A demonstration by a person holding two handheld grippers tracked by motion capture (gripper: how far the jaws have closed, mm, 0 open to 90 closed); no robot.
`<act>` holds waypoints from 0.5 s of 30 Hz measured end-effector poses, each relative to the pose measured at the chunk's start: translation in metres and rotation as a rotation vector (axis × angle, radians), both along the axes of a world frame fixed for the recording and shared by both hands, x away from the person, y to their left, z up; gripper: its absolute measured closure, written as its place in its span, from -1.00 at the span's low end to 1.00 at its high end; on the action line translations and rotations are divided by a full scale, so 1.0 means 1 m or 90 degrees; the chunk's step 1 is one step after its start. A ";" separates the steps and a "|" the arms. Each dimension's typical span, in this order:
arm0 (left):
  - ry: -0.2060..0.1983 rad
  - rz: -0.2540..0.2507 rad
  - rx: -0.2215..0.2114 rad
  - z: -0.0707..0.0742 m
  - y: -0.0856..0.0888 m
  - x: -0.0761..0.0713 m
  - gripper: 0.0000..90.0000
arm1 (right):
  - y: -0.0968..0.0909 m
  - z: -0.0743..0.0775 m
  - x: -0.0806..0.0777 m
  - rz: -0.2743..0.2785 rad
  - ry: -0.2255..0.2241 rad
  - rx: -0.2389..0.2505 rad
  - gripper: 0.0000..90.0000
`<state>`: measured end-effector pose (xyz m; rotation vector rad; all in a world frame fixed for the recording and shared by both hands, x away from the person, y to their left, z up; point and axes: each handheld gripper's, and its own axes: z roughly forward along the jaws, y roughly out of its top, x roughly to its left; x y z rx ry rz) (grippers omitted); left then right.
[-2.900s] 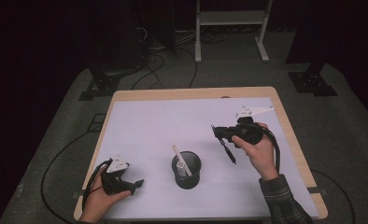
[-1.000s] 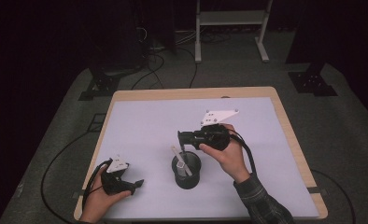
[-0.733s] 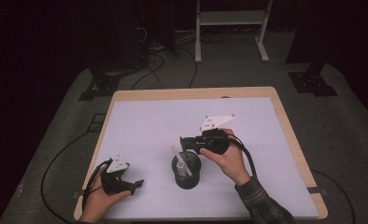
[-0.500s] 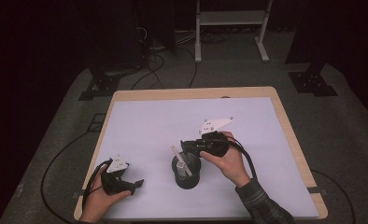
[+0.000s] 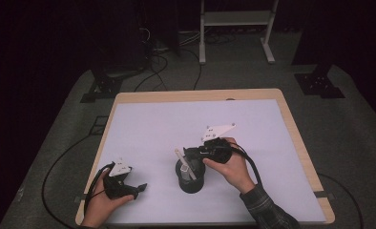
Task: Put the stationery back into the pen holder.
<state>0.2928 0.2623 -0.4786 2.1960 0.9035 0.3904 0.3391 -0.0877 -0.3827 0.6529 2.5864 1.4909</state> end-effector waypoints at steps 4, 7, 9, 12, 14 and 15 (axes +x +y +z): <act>0.003 0.000 -0.001 0.000 0.000 0.000 -0.83 | -0.005 0.002 -0.002 -0.008 0.000 0.005 0.63; 0.002 0.000 -0.001 0.000 0.000 0.000 -0.83 | -0.009 0.005 -0.002 -0.013 -0.005 0.011 0.61; 0.000 -0.001 -0.001 0.000 0.000 0.000 -0.83 | -0.012 0.007 -0.002 -0.018 -0.008 0.012 0.59; 0.001 -0.001 0.001 0.000 0.000 0.000 -0.83 | -0.018 0.009 -0.003 -0.030 -0.015 0.008 0.52; 0.002 -0.001 0.000 0.000 0.000 0.000 -0.83 | -0.022 0.009 -0.003 -0.036 -0.016 0.005 0.46; 0.003 0.000 0.000 0.000 0.000 0.000 -0.83 | -0.025 0.009 -0.002 -0.041 -0.015 0.004 0.42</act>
